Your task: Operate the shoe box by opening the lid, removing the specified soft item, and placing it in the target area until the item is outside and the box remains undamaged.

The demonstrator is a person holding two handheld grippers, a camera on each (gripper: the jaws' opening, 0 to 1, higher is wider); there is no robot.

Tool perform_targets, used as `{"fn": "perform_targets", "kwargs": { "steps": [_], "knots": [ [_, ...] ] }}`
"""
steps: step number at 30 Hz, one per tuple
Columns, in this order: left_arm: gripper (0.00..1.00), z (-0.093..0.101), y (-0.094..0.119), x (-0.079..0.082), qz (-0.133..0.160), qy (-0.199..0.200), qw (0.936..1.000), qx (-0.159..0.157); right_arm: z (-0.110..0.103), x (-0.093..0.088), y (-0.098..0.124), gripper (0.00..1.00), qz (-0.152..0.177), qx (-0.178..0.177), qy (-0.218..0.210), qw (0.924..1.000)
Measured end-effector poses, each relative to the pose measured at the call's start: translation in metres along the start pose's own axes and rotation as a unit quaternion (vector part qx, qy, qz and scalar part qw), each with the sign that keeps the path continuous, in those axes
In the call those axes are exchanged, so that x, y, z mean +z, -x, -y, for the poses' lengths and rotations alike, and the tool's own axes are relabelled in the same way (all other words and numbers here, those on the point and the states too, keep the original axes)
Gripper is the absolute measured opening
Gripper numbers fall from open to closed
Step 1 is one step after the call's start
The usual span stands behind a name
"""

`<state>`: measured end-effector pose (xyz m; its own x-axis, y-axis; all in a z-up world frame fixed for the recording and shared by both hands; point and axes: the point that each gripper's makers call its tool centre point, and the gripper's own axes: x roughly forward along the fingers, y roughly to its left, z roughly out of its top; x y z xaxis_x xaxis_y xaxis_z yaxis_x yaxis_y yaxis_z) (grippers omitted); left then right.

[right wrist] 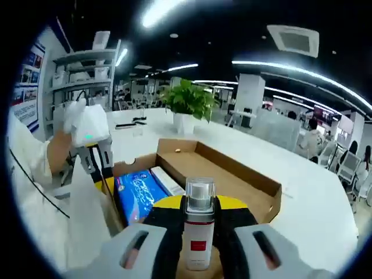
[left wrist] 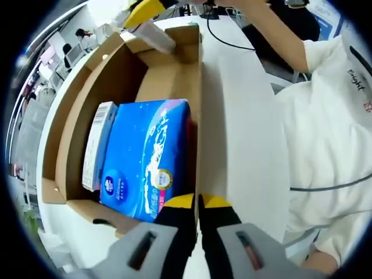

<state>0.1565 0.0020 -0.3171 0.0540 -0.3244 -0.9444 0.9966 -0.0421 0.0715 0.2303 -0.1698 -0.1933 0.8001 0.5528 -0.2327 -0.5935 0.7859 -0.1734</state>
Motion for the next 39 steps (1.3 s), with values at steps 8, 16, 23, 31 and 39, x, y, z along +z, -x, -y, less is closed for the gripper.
{"fn": "perform_targets", "kwargs": {
  "steps": [8, 16, 23, 31, 39],
  "knots": [
    [0.01, 0.001, 0.0, 0.0, 0.001, -0.002, 1.0, 0.001, 0.015, 0.011, 0.012, 0.19, 0.067, -0.035, -0.039, 0.9964],
    [0.01, 0.007, 0.0, 0.001, 0.0, -0.001, 1.0, 0.001, 0.028, 0.019, 0.034, 0.19, 0.129, -0.061, -0.107, 0.984],
    [0.01, 0.009, 0.0, 0.001, 0.002, -0.006, 1.0, 0.002, 0.031, 0.033, 0.051, 0.19, 0.16, -0.086, -0.07, 0.9809],
    [0.01, 0.008, 0.0, 0.001, 0.004, -0.011, 0.9999, 0.003, 0.04, 0.037, 0.069, 0.19, 0.134, -0.121, -0.029, 0.9831],
    [0.01, 0.006, 0.001, 0.0, 0.006, -0.021, 0.9998, 0.002, 0.04, 0.045, 0.085, 0.19, 0.162, -0.116, -0.047, 0.9789]
  ]
}}
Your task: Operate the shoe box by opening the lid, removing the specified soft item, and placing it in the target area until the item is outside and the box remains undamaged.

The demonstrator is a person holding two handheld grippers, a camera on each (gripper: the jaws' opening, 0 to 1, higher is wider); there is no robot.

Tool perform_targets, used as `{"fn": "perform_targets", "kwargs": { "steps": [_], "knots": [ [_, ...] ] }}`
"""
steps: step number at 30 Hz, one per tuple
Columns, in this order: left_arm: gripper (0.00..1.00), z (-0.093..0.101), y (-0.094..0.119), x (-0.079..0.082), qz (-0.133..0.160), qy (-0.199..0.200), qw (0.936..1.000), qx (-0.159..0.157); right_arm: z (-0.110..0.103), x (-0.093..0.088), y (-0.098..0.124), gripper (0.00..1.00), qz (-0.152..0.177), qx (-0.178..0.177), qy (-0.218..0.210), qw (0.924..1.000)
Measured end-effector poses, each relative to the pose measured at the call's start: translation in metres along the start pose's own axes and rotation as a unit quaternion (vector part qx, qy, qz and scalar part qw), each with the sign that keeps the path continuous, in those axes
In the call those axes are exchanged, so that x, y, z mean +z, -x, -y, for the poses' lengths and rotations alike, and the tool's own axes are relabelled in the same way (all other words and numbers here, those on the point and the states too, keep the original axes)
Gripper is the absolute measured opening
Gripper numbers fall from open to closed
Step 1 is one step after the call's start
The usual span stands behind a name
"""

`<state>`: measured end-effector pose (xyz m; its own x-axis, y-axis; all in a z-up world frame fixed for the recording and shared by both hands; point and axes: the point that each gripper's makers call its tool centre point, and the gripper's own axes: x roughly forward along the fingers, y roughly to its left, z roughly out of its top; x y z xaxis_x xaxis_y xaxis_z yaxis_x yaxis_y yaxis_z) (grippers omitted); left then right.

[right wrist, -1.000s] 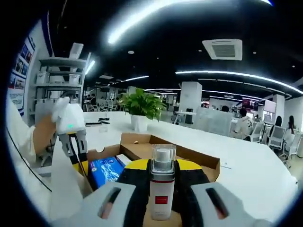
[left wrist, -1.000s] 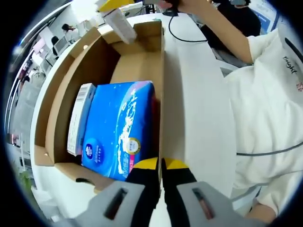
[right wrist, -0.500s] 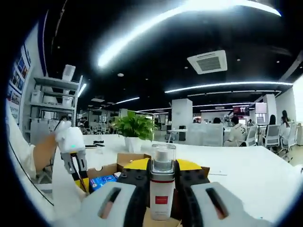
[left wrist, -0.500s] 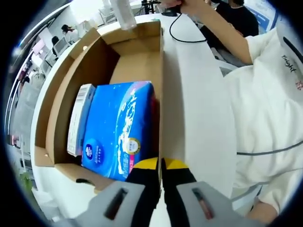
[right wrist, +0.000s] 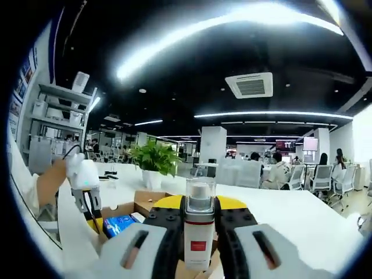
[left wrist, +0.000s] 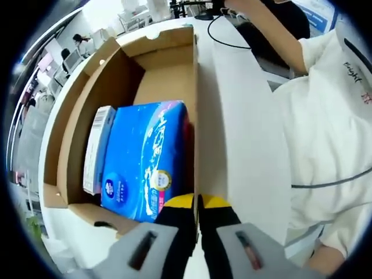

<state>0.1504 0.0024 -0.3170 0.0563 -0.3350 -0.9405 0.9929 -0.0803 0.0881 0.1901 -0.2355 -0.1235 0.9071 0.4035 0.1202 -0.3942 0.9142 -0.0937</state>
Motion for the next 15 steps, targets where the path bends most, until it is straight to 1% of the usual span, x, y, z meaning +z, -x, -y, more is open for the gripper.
{"fn": "perform_targets", "kwargs": {
  "steps": [3, 6, 7, 9, 15],
  "knots": [
    [0.01, 0.0, 0.0, 0.0, 0.002, -0.003, 1.0, 0.0, 0.001, 0.003, 0.003, 0.19, 0.002, 0.001, 0.01, 0.9999],
    [0.01, 0.0, 0.0, 0.0, 0.0, -0.003, 1.0, 0.0, 0.007, 0.006, 0.006, 0.19, 0.004, -0.005, 0.007, 1.0],
    [0.01, 0.0, 0.0, 0.0, 0.0, -0.01, 1.0, 0.001, 0.009, 0.009, 0.009, 0.19, 0.01, -0.008, 0.008, 0.9999],
    [0.01, 0.0, 0.0, 0.0, 0.001, -0.008, 1.0, 0.002, 0.009, 0.011, 0.012, 0.19, 0.014, -0.006, 0.01, 0.9998],
    [0.01, -0.001, 0.0, 0.0, 0.002, -0.012, 0.9999, 0.002, 0.009, 0.004, 0.019, 0.19, 0.008, -0.007, 0.016, 0.9998]
  ]
}}
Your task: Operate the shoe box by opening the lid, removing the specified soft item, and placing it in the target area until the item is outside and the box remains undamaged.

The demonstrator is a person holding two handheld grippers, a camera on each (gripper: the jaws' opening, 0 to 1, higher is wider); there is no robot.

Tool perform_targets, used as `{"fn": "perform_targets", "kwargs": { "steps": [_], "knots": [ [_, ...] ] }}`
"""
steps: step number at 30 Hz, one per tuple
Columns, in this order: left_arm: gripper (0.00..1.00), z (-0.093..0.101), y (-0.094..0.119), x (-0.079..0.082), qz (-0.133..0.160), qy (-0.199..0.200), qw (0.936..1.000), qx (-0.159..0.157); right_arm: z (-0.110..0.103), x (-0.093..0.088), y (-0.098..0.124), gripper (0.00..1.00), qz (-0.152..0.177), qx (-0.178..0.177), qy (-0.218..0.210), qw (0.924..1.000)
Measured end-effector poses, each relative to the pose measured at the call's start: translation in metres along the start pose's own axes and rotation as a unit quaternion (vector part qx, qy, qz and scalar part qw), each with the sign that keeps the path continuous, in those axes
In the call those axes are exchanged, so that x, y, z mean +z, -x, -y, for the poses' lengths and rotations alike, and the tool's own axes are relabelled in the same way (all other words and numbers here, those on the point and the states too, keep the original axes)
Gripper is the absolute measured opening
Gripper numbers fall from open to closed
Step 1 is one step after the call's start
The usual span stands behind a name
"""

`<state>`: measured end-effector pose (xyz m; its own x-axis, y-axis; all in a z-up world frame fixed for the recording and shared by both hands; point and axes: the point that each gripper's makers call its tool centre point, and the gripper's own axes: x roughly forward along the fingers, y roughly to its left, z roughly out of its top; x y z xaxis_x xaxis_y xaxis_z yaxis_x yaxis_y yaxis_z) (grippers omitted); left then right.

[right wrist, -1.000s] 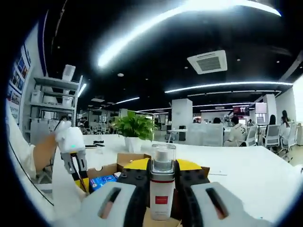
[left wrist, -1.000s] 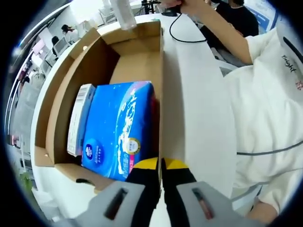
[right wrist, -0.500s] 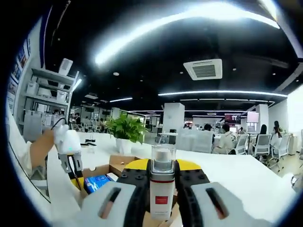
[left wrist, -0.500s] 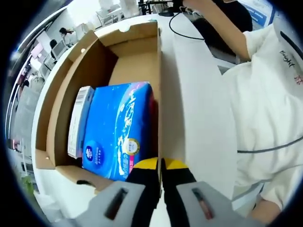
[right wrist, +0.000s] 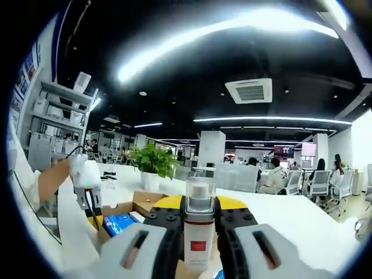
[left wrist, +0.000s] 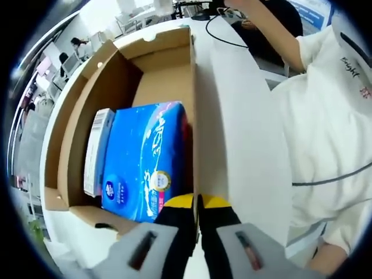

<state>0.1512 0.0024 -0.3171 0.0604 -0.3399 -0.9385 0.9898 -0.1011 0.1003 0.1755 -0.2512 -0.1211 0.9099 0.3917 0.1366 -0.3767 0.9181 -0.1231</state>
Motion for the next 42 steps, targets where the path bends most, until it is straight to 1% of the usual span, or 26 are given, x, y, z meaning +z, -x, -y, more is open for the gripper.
{"fn": "perform_targets", "kwargs": {
  "steps": [4, 6, 8, 11, 12, 13, 15, 17, 18, 19, 20, 21, 22, 23, 26, 27, 28, 30, 33, 34, 35, 38, 42],
  "knots": [
    [0.01, 0.0, 0.0, 0.0, 0.0, 0.001, 1.0, 0.0, 0.008, -0.001, 0.002, 0.19, -0.001, -0.01, 0.002, 0.9999],
    [0.01, -0.001, 0.0, 0.0, 0.0, 0.001, 1.0, -0.001, 0.011, 0.001, 0.005, 0.19, 0.004, -0.015, 0.011, 0.9998],
    [0.01, -0.003, 0.0, 0.0, 0.0, 0.003, 1.0, -0.001, 0.014, 0.001, 0.007, 0.19, 0.005, -0.012, 0.02, 0.9997],
    [0.01, -0.003, 0.0, -0.001, 0.0, 0.004, 1.0, -0.001, 0.018, -0.002, 0.009, 0.19, -0.005, -0.01, 0.014, 0.9998],
    [0.01, -0.004, 0.0, -0.001, 0.001, 0.002, 1.0, 0.0, 0.022, -0.002, 0.012, 0.19, 0.001, -0.014, 0.019, 0.9997],
    [0.01, -0.004, 0.0, -0.001, 0.001, 0.003, 1.0, -0.001, 0.027, 0.002, 0.015, 0.19, 0.016, -0.024, 0.032, 0.9991],
    [0.01, -0.005, 0.0, 0.0, -0.001, -0.001, 1.0, -0.001, 0.034, 0.004, 0.02, 0.19, 0.024, -0.035, 0.036, 0.9984],
    [0.01, -0.005, 0.0, 0.0, -0.001, 0.0, 1.0, 0.001, 0.043, -0.001, 0.024, 0.19, 0.021, -0.038, 0.038, 0.9984],
    [0.01, -0.005, 0.0, 0.001, 0.0, -0.001, 1.0, 0.001, 0.048, -0.004, 0.025, 0.19, 0.014, -0.041, 0.03, 0.9986],
    [0.01, -0.005, 0.0, 0.001, 0.0, 0.001, 1.0, 0.001, 0.052, -0.011, 0.026, 0.19, -0.001, -0.045, 0.015, 0.9989],
    [0.01, -0.005, 0.0, 0.001, -0.001, 0.002, 1.0, 0.002, 0.056, -0.012, 0.029, 0.19, -0.001, -0.045, 0.021, 0.9988],
    [0.01, -0.005, 0.0, 0.001, -0.002, 0.0, 1.0, 0.002, 0.064, -0.009, 0.034, 0.19, 0.009, -0.058, 0.052, 0.9969],
    [0.01, -0.005, 0.0, 0.001, -0.002, 0.001, 1.0, 0.002, 0.067, -0.01, 0.037, 0.19, 0.011, -0.067, 0.057, 0.996],
    [0.01, -0.006, 0.0, 0.001, -0.001, 0.003, 1.0, 0.001, 0.07, -0.011, 0.04, 0.19, 0.009, -0.072, 0.054, 0.9959],
    [0.01, -0.004, 0.0, 0.001, -0.001, 0.004, 1.0, 0.002, 0.08, -0.003, 0.046, 0.19, 0.026, -0.091, 0.055, 0.994],
    [0.01, -0.004, 0.0, 0.001, -0.002, 0.003, 1.0, 0.002, 0.084, -0.003, 0.049, 0.19, 0.025, -0.095, 0.054, 0.9937],
    [0.01, -0.004, 0.0, 0.001, 0.0, 0.002, 1.0, 0.003, 0.088, -0.002, 0.053, 0.19, 0.022, -0.1, 0.06, 0.9929],
    [0.01, -0.004, 0.001, 0.001, 0.002, 0.002, 1.0, 0.005, 0.094, 0.002, 0.059, 0.19, 0.027, -0.111, 0.077, 0.9905],
    [0.01, -0.004, 0.001, 0.002, 0.001, 0.006, 1.0, 0.002, 0.107, 0.004, 0.072, 0.19, 0.039, -0.117, 0.071, 0.9898],
    [0.01, -0.004, 0.001, 0.002, 0.001, 0.006, 1.0, 0.002, 0.115, 0.007, 0.077, 0.19, 0.051, -0.132, 0.047, 0.9888],
    [0.01, -0.004, 0.001, 0.002, 0.0, 0.007, 1.0, 0.001, 0.118, 0.008, 0.079, 0.19, 0.057, -0.134, 0.042, 0.9885],
    [0.01, -0.003, 0.0, 0.001, 0.001, 0.007, 1.0, 0.0, 0.124, 0.01, 0.087, 0.19, 0.062, -0.136, 0.041, 0.988],
    [0.01, -0.003, 0.0, 0.001, 0.001, 0.009, 1.0, -0.001, 0.125, 0.014, 0.094, 0.19, 0.064, -0.14, 0.04, 0.9872]
  ]
}}
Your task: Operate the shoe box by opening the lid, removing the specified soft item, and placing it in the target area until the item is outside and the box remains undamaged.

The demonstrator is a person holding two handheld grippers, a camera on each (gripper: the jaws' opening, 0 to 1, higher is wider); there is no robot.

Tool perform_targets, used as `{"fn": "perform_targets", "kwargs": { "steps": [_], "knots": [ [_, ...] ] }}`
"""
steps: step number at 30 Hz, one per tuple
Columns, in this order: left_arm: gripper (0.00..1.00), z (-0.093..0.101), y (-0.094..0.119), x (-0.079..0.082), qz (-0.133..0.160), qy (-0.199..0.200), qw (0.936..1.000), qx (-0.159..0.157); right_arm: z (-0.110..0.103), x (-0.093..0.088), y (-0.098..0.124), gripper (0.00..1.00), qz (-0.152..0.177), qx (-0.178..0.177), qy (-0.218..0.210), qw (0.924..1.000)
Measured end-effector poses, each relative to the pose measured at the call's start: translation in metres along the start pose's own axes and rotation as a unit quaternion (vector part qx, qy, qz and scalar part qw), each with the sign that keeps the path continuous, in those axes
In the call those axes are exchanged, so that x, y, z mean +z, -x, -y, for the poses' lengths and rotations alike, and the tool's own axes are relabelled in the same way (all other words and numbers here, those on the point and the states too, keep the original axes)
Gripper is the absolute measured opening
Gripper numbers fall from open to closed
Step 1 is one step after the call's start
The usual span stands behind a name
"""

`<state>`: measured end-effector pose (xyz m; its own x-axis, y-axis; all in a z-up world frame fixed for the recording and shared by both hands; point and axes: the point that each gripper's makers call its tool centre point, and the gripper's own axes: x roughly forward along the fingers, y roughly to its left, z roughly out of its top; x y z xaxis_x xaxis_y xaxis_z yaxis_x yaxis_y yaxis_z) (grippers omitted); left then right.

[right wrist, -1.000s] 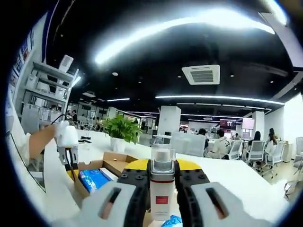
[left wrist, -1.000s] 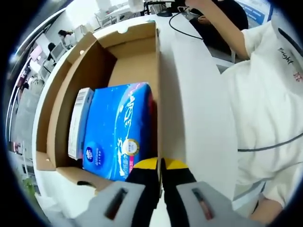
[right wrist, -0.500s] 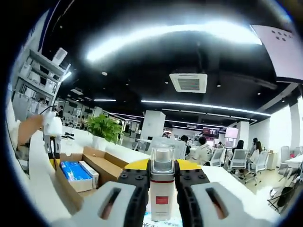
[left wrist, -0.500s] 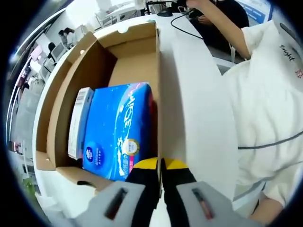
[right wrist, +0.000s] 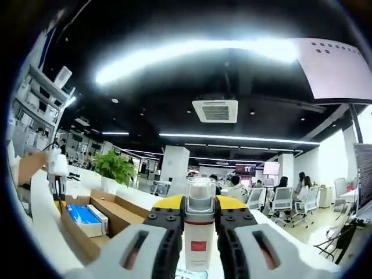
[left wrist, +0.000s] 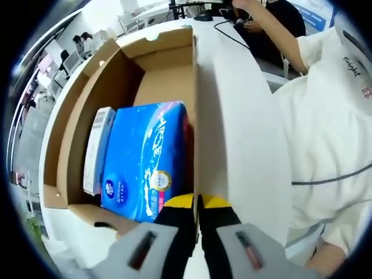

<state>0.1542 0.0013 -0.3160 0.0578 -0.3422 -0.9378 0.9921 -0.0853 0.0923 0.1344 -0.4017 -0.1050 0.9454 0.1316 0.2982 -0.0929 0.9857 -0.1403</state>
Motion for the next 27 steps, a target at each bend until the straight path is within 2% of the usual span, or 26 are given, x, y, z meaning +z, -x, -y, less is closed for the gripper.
{"fn": "perform_targets", "kwargs": {
  "steps": [6, 10, 12, 18, 20, 23, 27],
  "knots": [
    [0.01, -0.001, 0.0, 0.0, 0.001, 0.0, 1.0, 0.003, 0.001, 0.003, 0.004, 0.19, 0.0, -0.007, 0.007, 1.0],
    [0.01, -0.001, 0.0, 0.0, 0.001, 0.0, 1.0, 0.004, 0.009, -0.004, 0.006, 0.19, -0.013, -0.034, 0.027, 0.999],
    [0.01, -0.001, 0.0, 0.0, 0.002, 0.0, 1.0, 0.004, 0.01, -0.008, 0.006, 0.19, -0.014, -0.034, 0.022, 0.9991],
    [0.01, 0.001, 0.0, 0.001, 0.002, 0.0, 1.0, 0.004, 0.018, -0.007, 0.008, 0.19, 0.009, -0.044, -0.011, 0.9989],
    [0.01, 0.001, 0.0, 0.001, 0.002, 0.0, 1.0, 0.003, 0.022, -0.007, 0.009, 0.19, 0.017, -0.046, -0.009, 0.9988],
    [0.01, 0.001, 0.0, 0.001, 0.002, 0.0, 1.0, 0.003, 0.028, -0.008, 0.01, 0.19, 0.026, -0.065, 0.016, 0.9974],
    [0.01, 0.0, -0.001, 0.0, 0.003, 0.0, 1.0, 0.003, 0.04, -0.025, 0.011, 0.19, 0.002, -0.094, 0.067, 0.9933]
  ]
}}
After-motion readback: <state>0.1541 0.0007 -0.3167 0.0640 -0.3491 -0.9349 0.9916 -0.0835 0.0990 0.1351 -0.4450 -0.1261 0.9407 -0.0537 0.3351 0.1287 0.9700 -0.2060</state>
